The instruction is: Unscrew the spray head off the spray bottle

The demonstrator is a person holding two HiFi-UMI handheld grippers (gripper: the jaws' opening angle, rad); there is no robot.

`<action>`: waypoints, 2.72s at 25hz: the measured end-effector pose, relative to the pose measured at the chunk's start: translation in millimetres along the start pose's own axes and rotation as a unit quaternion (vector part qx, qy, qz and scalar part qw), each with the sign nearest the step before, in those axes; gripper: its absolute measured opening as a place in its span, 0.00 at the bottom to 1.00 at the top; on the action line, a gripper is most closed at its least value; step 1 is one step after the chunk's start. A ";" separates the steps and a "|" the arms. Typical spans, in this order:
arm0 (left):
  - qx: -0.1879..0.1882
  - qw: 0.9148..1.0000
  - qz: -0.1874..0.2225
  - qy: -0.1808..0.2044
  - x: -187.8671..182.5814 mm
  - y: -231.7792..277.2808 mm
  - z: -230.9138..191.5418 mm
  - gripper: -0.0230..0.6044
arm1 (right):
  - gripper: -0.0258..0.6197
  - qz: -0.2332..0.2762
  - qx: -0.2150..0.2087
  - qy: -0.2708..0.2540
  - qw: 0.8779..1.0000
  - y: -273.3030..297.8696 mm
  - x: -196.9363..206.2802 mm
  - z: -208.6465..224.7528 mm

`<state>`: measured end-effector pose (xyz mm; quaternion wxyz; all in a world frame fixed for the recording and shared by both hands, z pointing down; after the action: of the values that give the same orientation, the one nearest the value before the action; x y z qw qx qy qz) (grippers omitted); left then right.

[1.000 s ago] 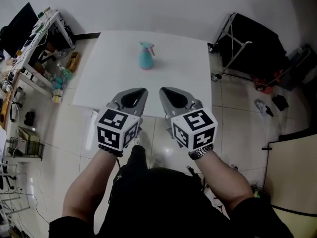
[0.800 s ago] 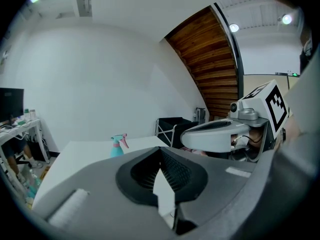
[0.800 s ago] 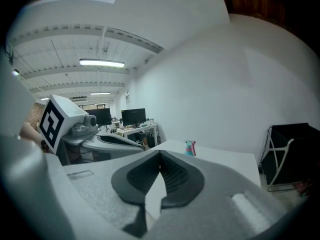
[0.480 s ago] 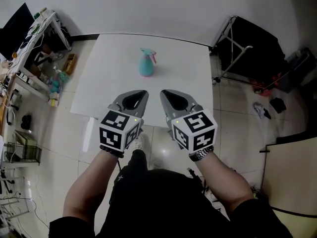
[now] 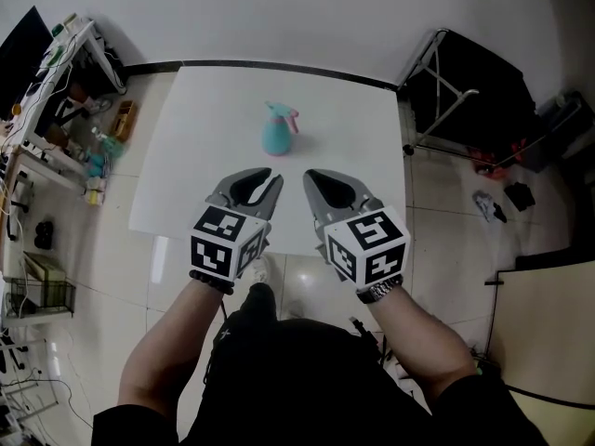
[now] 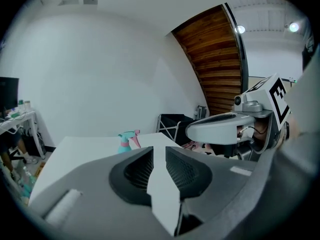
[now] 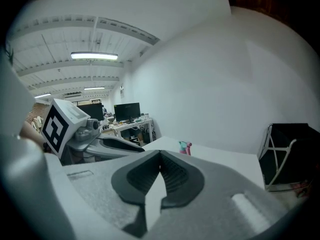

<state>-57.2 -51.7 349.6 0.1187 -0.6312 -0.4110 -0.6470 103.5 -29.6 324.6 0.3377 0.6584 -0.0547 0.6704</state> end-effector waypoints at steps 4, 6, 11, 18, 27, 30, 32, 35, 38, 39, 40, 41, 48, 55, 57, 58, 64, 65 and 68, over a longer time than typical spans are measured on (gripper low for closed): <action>0.003 1.000 -0.014 -0.006 4.1 14.4 -18.7 0.24 | 0.03 -0.009 0.005 0.005 1.000 16.7 -2.5 6.6; 0.004 1.000 -0.021 -0.009 8.0 21.6 -27.3 0.27 | 0.03 -0.013 0.008 0.007 1.000 23.9 -2.6 9.3; 0.012 0.999 -0.049 -0.011 17.2 42.7 -49.1 0.37 | 0.03 -0.023 0.020 0.014 0.999 41.3 -4.8 18.2; 0.018 0.998 -0.068 0.005 33.9 78.4 -83.7 0.48 | 0.03 -0.042 0.036 0.020 0.998 62.9 -5.5 27.9; 0.040 0.992 -0.113 0.029 55.4 128.2 -112.3 0.65 | 0.03 -0.067 0.058 0.036 0.995 82.5 -0.1 41.4; 0.048 0.990 -0.126 0.039 63.5 144.2 -117.5 0.68 | 0.03 -0.074 0.065 0.042 0.994 86.9 2.0 45.9; 0.051 0.989 -0.133 0.045 67.6 154.8 -120.7 0.69 | 0.02 -0.077 0.069 0.044 0.994 90.2 2.3 49.9; 0.054 0.987 -0.142 0.051 73.0 168.5 -124.5 0.71 | 0.02 -0.082 0.074 0.048 0.993 94.3 2.2 55.2; 0.060 0.986 -0.146 0.055 79.3 179.2 -126.9 0.72 | 0.02 -0.085 0.079 0.051 0.992 97.6 2.4 58.5; 0.062 0.985 -0.148 0.057 80.6 181.9 -127.4 0.72 | 0.02 -0.086 0.081 0.052 0.992 98.3 2.5 59.1; 0.064 0.985 -0.149 0.058 81.5 184.3 -127.7 0.72 | 0.03 -0.088 0.082 0.053 0.991 98.9 2.6 59.7; 0.065 0.985 -0.151 0.059 82.7 186.9 -127.7 0.72 | 0.02 -0.089 0.083 0.054 0.991 99.2 2.8 60.4; 0.073 0.982 -0.160 0.072 88.7 199.1 -129.2 0.72 | 0.02 -0.094 0.093 0.059 0.990 102.7 3.4 62.7; 0.080 0.979 -0.165 0.090 89.6 201.3 -130.2 0.68 | 0.02 -0.094 0.101 0.055 0.989 103.5 0.9 59.5; 0.084 0.978 -0.167 0.094 88.5 200.9 -131.5 0.68 | 0.02 -0.095 0.104 0.054 0.989 103.8 -1.0 58.9; 0.086 0.977 -0.168 0.097 87.9 200.5 -132.1 0.68 | 0.03 -0.095 0.106 0.054 0.988 103.6 -2.1 59.0; 0.089 0.973 -0.175 0.118 80.9 194.1 -134.5 0.67 | 0.03 -0.090 0.108 0.043 0.989 97.7 -12.0 61.0; 0.089 0.972 -0.176 0.124 78.8 191.7 -134.2 0.66 | 0.03 -0.090 0.107 0.041 0.989 96.1 -14.3 61.7; 0.086 0.967 -0.183 0.152 73.5 182.8 -134.9 0.66 | 0.03 -0.087 0.103 0.030 0.990 91.5 -21.3 64.2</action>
<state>-44.1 -232.7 504.7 0.1134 -0.4265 -0.5507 -0.7085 107.8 -141.1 347.1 0.3267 0.6713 0.0824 0.6602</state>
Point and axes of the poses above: the fingertips, and each gripper's own axes: y forward along the fingers, z to its right, x out of its underside, the point moved 10 cm from there along -y, backward along the fingers, and after that the axes turned 2 degrees about y, right-handed, at the moved point
